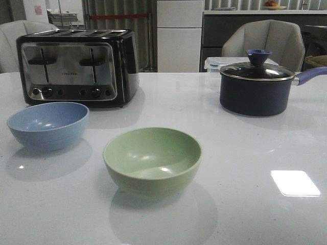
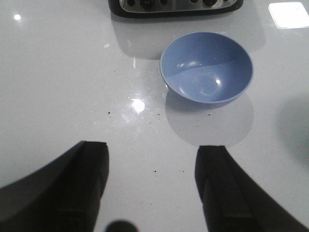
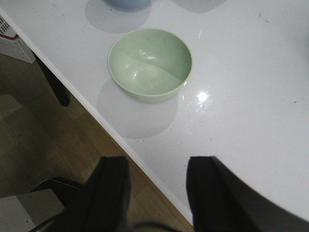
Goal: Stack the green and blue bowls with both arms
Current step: 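Lower the left gripper onto the rim of the light blue bowl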
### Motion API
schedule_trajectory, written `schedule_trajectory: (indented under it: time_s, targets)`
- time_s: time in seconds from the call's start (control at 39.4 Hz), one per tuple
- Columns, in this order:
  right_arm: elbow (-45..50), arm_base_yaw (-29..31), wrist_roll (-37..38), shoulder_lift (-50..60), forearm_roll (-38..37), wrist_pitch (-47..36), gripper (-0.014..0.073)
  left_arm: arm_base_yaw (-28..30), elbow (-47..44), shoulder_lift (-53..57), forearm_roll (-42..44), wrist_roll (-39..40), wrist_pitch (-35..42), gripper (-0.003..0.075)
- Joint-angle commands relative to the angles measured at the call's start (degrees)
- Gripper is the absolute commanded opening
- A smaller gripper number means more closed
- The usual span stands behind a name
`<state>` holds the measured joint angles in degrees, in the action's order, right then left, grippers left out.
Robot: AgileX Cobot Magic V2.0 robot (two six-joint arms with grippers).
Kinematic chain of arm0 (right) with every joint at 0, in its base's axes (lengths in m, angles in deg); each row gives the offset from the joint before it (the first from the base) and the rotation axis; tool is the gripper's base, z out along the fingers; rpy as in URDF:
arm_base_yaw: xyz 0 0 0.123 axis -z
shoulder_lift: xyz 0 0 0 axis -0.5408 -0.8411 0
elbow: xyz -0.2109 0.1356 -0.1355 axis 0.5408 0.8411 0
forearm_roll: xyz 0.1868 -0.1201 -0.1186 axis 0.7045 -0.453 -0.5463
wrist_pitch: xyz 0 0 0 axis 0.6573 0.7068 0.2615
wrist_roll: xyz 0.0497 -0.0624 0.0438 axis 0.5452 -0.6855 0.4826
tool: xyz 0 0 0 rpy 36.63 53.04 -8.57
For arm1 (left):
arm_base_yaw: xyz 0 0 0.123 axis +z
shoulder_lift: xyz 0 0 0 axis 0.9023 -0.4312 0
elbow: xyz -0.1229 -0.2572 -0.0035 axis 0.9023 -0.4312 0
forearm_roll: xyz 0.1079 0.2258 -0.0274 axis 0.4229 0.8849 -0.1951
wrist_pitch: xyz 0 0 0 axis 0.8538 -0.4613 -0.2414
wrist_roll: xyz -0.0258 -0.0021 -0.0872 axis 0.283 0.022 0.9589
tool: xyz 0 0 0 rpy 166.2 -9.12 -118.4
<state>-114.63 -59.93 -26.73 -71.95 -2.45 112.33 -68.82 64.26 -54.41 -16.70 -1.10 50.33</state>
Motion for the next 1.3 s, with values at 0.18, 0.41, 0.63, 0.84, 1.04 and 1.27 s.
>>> schedule_trajectory:
  time_s: [0.18,0.41,0.63,0.84,1.04,1.27]
  targets:
    - [-0.3,0.0,-0.8,0.4,0.4,-2.9,0.0402,-0.3,12.6,-18.0,-0.8,-0.1,1.0,0.0457]
    - [1.4,0.0,-0.8,0.4,0.4,-2.6,0.0402,-0.3,20.8,-32.7,-0.9,-0.1,0.8,0.0458]
    - [1.4,0.0,-0.8,0.4,0.4,-2.1,0.0402,-0.3,27.5,-44.1,-1.5,-0.1,-0.4,0.0477]
    - [1.4,0.0,-0.8,0.4,0.4,-2.1,0.0402,-0.3,31.4,-50.7,-3.5,-0.1,0.3,0.0585]
    - [1.4,0.0,-0.8,0.4,0.4,-2.1,0.0402,-0.3,33.3,-55.3,-3.5,-0.1,0.6,0.0583]
    - [1.4,0.0,-0.8,0.4,0.4,-2.1,0.0402,-0.3,33.5,-57.6,-4.1,-0.1,2.7,0.0579]
